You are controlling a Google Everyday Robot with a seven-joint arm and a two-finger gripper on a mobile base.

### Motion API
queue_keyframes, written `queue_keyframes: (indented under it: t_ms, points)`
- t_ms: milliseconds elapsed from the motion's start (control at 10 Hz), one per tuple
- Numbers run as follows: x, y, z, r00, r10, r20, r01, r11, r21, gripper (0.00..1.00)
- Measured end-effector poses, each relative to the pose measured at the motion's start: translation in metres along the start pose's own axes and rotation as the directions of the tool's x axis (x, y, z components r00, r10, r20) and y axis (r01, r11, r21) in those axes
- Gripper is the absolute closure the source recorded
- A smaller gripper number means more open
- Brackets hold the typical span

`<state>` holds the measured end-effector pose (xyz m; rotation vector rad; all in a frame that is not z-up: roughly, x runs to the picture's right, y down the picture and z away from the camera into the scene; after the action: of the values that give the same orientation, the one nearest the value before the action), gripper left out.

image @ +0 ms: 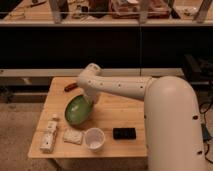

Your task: Drag the ceramic bowl in a circle

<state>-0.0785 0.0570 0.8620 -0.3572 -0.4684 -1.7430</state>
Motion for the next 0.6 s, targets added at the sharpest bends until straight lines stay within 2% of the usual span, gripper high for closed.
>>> queue_keyframes:
  t_ms: [200, 300, 400, 600]
  points:
    - [0.016, 0.016, -0.007, 0.999, 0.043, -0.003, -0.043, 0.999, -0.023, 1.00]
    - [0.033, 0.027, -0.010, 0.997, 0.072, -0.012, -0.072, 0.997, -0.030, 1.00]
    - [0.049, 0.041, -0.010, 0.993, 0.116, -0.016, -0.116, 0.993, -0.024, 1.00]
    - [0.051, 0.087, -0.006, 0.980, 0.196, -0.016, -0.197, 0.980, -0.035, 1.00]
